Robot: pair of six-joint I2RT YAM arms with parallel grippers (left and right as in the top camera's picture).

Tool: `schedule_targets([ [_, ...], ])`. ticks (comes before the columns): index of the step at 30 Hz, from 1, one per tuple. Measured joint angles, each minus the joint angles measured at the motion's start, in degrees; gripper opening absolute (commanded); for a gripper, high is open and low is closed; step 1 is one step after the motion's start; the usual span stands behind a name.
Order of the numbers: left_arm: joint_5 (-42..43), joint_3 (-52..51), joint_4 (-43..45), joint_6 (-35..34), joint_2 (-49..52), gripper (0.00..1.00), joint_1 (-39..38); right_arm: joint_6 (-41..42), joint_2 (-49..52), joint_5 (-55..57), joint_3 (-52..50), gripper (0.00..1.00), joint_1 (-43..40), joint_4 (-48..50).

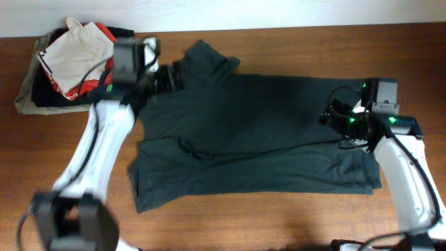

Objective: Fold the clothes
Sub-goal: 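Move both grippers to the shirt's top corners and grasp them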

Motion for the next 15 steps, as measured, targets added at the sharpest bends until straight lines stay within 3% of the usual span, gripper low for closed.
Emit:
schedule_targets([
  [6,-0.3,21.1,7.4,7.0,22.3,0.99,-0.2,-1.9,4.9,-1.1,0.0,0.99,0.0,-0.2],
  [15,-0.5,23.5,21.9,11.3,38.6,0.99,-0.5,-4.9,5.2,-1.4,0.0,0.99,0.0,-2.4],
])
